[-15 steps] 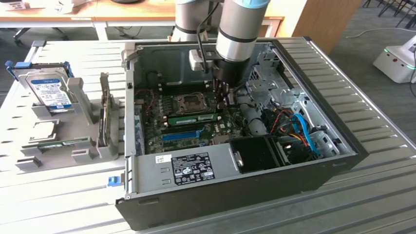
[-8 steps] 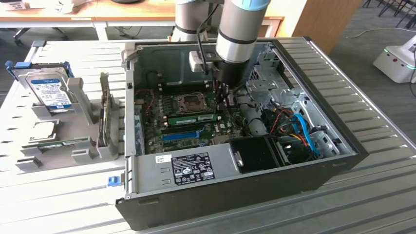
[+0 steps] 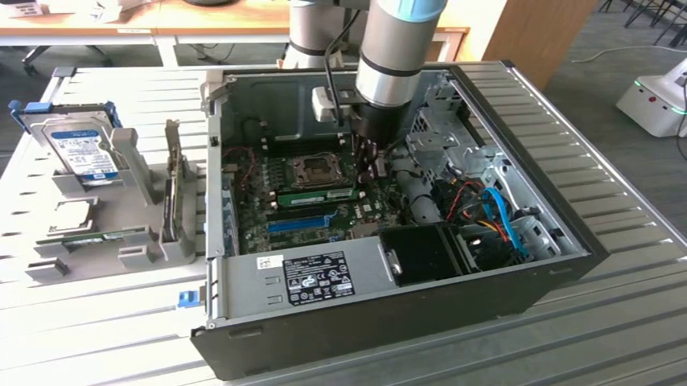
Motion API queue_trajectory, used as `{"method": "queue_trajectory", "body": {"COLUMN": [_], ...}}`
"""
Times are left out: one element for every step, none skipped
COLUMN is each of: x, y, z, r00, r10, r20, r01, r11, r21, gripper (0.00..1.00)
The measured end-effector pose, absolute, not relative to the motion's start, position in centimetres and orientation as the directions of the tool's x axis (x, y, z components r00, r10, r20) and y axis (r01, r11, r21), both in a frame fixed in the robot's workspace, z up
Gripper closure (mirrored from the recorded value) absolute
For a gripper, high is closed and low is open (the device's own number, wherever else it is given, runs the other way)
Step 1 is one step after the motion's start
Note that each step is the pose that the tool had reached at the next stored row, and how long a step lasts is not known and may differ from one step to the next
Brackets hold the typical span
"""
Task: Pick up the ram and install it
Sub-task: 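Press down the ram until it locks into place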
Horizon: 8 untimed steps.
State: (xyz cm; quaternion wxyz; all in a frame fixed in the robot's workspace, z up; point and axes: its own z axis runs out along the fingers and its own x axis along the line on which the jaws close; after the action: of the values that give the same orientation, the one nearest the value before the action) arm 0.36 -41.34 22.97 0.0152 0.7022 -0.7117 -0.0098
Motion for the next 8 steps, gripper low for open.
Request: {"method": "queue_trajectory", "body": {"x": [0.37, 0.37, 0.36, 0.36, 0.36, 0.36, 0.36, 0.37], "y": [-41.34, -41.32, -41.26, -41.17, -41.08, -40.96, -40.86, -40.77], "z": [22.97, 22.96, 22.94, 22.92, 22.91, 22.89, 22.88, 22.86], "r00": [-0.013, -0.013, -0.013, -0.013, -0.013, -0.013, -0.013, -0.013], "r10": [-1.0, -1.0, -1.0, -1.0, -1.0, -1.0, -1.0, -1.0], "r20": [0.008, 0.008, 0.008, 0.008, 0.008, 0.008, 0.008, 0.008], "r01": [-0.999, -0.999, -0.999, -0.999, -0.999, -0.999, -0.999, -0.999], "r11": [0.013, 0.014, 0.014, 0.014, 0.014, 0.014, 0.014, 0.014], "r21": [0.035, 0.035, 0.035, 0.035, 0.035, 0.035, 0.035, 0.035], "gripper": [0.9, 0.9, 0.9, 0.9, 0.9, 0.9, 0.9, 0.9]}}
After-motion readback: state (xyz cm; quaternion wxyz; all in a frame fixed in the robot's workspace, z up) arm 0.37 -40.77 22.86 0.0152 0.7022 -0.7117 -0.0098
